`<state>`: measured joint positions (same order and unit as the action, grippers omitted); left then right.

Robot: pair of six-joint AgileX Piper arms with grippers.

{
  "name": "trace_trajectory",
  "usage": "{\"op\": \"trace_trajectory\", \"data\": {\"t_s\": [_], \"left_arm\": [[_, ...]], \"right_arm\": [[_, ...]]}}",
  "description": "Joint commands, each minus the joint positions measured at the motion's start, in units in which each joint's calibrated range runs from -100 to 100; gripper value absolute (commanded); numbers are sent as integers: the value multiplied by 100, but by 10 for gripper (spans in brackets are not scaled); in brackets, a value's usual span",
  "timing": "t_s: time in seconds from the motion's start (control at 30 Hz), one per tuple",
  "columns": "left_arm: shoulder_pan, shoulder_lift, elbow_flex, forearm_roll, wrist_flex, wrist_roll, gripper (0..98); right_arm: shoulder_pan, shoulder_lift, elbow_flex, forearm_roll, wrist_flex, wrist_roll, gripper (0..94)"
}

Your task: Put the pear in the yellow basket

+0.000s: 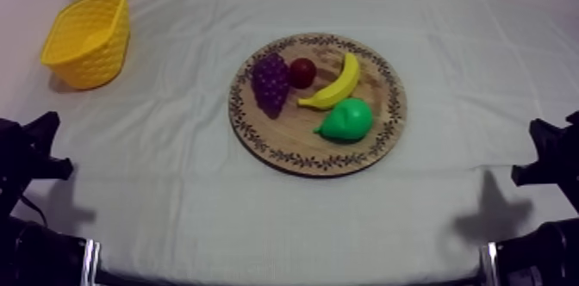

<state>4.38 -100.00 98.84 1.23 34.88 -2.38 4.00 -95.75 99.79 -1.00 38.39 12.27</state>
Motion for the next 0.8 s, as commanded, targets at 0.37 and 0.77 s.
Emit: {"op": "trace_trajectory", "data": {"t_s": [0.37,0.77], "left_arm": [[-26,0,4,11,2,10,0],[466,1693,-2038,23,107,-326,0]], "right_arm": [[-1,-1,-1,0,0,1,3],[-1,-1,-1,0,0,3,3]]}}
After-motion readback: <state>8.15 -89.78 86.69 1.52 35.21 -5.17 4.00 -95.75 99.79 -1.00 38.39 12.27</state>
